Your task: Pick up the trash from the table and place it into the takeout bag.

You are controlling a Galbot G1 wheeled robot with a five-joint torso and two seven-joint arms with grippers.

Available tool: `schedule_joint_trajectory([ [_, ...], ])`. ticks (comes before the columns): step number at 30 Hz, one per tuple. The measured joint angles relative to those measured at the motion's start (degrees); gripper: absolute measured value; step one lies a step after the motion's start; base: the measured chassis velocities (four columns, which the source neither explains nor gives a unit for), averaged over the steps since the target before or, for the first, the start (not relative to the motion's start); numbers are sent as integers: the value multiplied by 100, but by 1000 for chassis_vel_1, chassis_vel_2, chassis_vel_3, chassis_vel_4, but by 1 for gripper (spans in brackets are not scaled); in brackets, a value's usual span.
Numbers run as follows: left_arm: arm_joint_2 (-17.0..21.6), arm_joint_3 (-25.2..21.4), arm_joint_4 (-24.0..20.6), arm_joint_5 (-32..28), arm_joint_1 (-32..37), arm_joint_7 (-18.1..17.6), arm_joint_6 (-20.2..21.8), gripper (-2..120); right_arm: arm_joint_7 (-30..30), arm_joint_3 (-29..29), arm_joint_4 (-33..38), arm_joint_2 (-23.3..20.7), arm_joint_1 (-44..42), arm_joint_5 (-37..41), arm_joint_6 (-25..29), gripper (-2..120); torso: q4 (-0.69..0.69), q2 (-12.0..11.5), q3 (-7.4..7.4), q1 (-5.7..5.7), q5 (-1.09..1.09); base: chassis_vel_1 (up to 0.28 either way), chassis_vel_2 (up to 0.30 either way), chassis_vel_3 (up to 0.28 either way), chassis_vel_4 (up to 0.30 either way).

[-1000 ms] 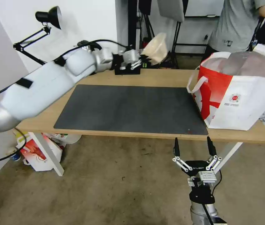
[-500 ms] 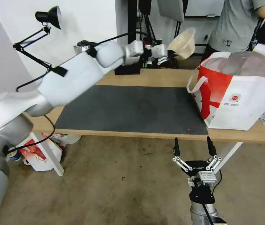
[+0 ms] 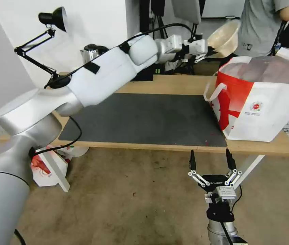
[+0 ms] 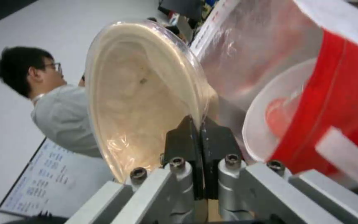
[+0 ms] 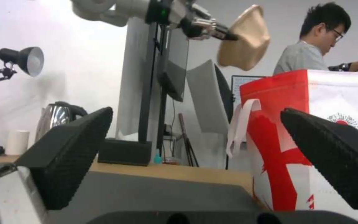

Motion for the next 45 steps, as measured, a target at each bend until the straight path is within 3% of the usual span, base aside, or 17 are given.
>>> schedule_joint_trajectory([
  [14, -888, 156, 688, 147, -58, 11, -190, 0, 0, 0, 0, 0, 0, 0, 0, 100, -2, 0, 0, 0, 1, 0, 0, 0, 0],
  [25, -1041, 543, 883, 112, 69, -210, -332, 1, 0, 0, 0, 0, 0, 0, 0, 100, 1, 1, 0, 0, -1, 0, 0, 0, 0],
  [42, -1018, 520, 834, 151, 98, -344, -447, 62, 0, 0, 0, 0, 0, 0, 0, 100, 0, 1, 0, 0, -1, 0, 0, 0, 0],
  [45, -1015, 508, 825, 149, 67, -344, -447, 77, 0, 0, 0, 0, 0, 0, 0, 100, 0, 2, 0, 0, -1, 0, 0, 0, 0],
])
